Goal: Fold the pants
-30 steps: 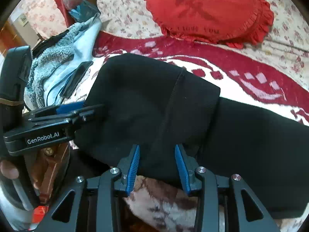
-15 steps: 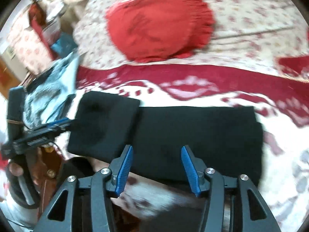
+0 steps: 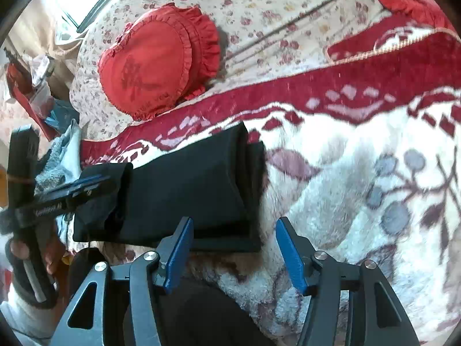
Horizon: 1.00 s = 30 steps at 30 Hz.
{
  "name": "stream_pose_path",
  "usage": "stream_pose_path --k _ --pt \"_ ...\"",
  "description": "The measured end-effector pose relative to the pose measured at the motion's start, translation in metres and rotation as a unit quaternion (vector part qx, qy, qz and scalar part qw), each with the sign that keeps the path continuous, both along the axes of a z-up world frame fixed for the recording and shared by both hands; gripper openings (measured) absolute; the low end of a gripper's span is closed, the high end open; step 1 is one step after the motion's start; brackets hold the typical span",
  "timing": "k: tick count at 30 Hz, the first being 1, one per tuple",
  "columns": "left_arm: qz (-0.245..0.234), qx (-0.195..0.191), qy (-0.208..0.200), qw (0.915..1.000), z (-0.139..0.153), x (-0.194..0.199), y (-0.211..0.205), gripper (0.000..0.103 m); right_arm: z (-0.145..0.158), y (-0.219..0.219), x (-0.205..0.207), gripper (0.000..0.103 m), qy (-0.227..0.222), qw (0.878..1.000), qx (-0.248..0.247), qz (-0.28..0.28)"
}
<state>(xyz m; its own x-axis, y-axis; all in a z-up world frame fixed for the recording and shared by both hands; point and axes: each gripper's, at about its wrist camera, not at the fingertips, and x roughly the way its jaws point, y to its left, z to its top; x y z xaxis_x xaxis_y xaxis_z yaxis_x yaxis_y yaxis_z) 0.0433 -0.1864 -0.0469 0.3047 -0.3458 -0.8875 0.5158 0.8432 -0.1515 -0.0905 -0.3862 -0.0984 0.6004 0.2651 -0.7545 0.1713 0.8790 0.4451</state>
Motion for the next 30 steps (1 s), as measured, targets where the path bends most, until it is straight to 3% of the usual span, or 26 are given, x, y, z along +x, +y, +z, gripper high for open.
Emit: stream_pose_path --k 7,13,18,21,24,27,30 --pt "-0.056 0.0 0.024 0.9982 -0.013 0.014 -0.06 0.064 -0.016 -0.004 -0.003 0.059 -0.011 0.999 0.036 0.011" --pt "-0.063 -0.004 0.048 0.9968 -0.024 0.035 -0.09 0.064 -0.019 -0.006 -0.003 0.061 -0.021 0.998 0.048 0.017" --pt "-0.131 0.004 0.049 0.9901 -0.027 0.024 -0.12 0.066 -0.021 -0.006 -0.001 0.063 -0.036 0.998 0.053 0.022" --pt "-0.136 0.016 0.048 0.9894 -0.033 0.026 -0.13 0.066 -0.02 -0.005 -0.001 0.063 -0.04 0.998 0.048 0.03" --pt "-0.134 0.001 0.068 0.9887 -0.036 0.031 -0.134 0.066 -0.021 -0.005 -0.003 0.065 -0.045 0.997 0.054 0.032" --pt "-0.151 -0.005 0.07 0.9861 -0.036 0.024 -0.144 0.077 -0.021 -0.003 -0.004 0.066 -0.051 0.996 0.059 0.035" --pt "-0.182 0.008 0.053 0.9818 -0.034 0.012 -0.154 0.078 -0.022 -0.005 -0.005 0.066 -0.061 0.994 0.082 0.036"
